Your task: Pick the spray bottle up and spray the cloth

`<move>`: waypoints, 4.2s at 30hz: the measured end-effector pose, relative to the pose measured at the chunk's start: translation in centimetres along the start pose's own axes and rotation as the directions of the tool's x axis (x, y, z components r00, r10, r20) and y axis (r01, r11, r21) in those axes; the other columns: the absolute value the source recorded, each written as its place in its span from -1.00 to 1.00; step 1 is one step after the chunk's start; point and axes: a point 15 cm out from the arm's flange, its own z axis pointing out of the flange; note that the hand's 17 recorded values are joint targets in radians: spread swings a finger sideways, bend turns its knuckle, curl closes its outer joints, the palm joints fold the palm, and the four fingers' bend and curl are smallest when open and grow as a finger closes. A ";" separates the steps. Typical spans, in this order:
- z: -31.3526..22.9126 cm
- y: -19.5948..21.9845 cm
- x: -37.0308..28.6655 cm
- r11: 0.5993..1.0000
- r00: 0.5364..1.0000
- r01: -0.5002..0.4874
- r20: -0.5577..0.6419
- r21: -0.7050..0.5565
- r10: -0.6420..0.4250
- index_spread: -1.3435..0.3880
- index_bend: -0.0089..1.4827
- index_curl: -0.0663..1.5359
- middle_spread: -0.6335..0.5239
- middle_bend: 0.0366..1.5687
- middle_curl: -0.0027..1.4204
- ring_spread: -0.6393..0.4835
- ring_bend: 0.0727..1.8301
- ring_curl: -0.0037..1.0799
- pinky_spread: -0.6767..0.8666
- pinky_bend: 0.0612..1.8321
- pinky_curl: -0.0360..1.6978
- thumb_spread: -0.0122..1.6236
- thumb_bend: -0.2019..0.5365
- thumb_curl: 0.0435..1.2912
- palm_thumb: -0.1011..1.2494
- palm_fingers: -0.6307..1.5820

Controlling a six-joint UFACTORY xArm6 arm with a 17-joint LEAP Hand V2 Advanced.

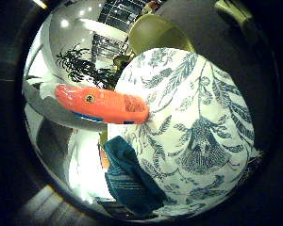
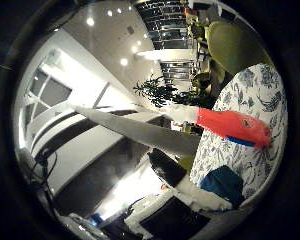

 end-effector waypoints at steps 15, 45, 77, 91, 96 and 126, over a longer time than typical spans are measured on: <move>5.3 0.5 -0.5 0.997 0.999 0.038 -0.022 -0.072 -0.040 0.46 -0.78 -0.57 0.42 -0.65 -0.48 0.47 -0.51 -0.44 0.40 -0.57 -0.62 0.30 -0.52 -0.53 0.04 -0.32; 14.4 3.4 -2.0 0.959 0.996 0.084 0.026 -0.271 -0.080 0.35 -0.70 -0.49 0.17 -0.35 -0.41 0.18 -0.24 -0.38 0.24 -0.57 -0.68 0.28 -0.51 -0.51 0.06 0.23; 14.8 3.8 -6.8 0.832 0.987 0.149 0.129 -0.535 -0.094 0.35 0.56 0.00 -0.02 0.70 -0.14 -0.13 0.57 0.09 -0.34 0.41 -0.11 -0.12 -0.50 0.14 0.75 0.64; 8.6 2.2 -15.8 0.482 0.952 0.227 0.089 -0.846 -0.293 0.35 0.59 -0.01 -0.02 0.72 -0.18 -0.13 0.59 0.08 -0.34 0.28 0.12 0.01 -0.49 0.25 0.69 0.64; 7.7 4.3 -20.6 0.285 0.916 0.243 0.124 -0.927 -0.381 0.35 0.59 -0.02 -0.02 0.73 -0.19 -0.13 0.58 0.08 -0.34 0.23 0.20 0.04 -0.49 0.26 0.69 0.65; 3.6 16.6 -26.6 -0.423 0.335 -0.107 0.368 -0.900 -0.868 0.34 0.58 -0.03 -0.02 0.73 -0.19 -0.13 0.59 0.08 -0.38 0.11 0.40 0.07 -0.49 0.29 0.68 0.66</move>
